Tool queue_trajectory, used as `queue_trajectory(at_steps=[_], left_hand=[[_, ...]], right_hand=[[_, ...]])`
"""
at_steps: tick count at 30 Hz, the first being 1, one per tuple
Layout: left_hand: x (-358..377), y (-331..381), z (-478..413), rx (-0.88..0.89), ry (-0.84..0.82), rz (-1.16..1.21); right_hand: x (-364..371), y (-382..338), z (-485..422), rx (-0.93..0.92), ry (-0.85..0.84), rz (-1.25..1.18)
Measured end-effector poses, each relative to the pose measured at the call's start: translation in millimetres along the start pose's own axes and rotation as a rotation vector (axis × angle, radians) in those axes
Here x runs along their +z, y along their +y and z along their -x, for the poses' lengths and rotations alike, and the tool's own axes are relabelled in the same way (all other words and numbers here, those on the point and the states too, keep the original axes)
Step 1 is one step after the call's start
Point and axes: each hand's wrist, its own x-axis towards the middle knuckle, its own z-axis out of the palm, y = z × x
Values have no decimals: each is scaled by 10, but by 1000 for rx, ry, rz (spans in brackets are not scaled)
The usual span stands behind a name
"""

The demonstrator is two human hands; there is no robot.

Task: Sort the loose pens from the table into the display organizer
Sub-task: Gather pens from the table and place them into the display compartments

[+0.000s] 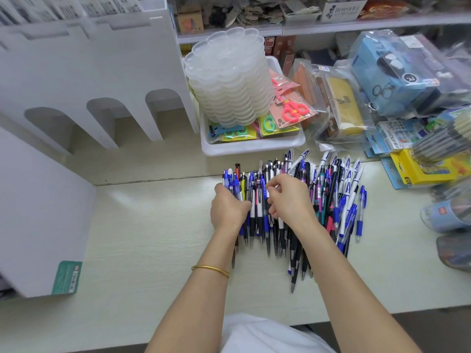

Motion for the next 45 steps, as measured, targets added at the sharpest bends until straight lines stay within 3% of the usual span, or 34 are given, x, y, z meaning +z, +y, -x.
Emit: queue_trajectory(at_steps=[11, 21, 25, 33, 37, 41, 45], left_hand=[[-53, -124, 37, -108, -45, 237], [-186, -153, 28, -104, -77, 272], [-269, -198, 57, -108, -86, 417], [-799, -61, 110, -36, 51, 952], [-1084, 121, 154, 70, 163, 1063], [-1185, 207, 237, 219, 228, 1059], [-1230, 211, 290, 344, 246, 1032]], right_hand=[[-4, -23, 76, -20, -2, 6], [24, -141, 153, -45, -27, 26], [16, -151, 173, -44, -36, 6], [260, -263, 385, 87, -122, -533], [498, -324, 490, 292, -176, -726], [597, -513, 526, 603, -316, -1227], [615, -673, 491, 615, -270, -1423]])
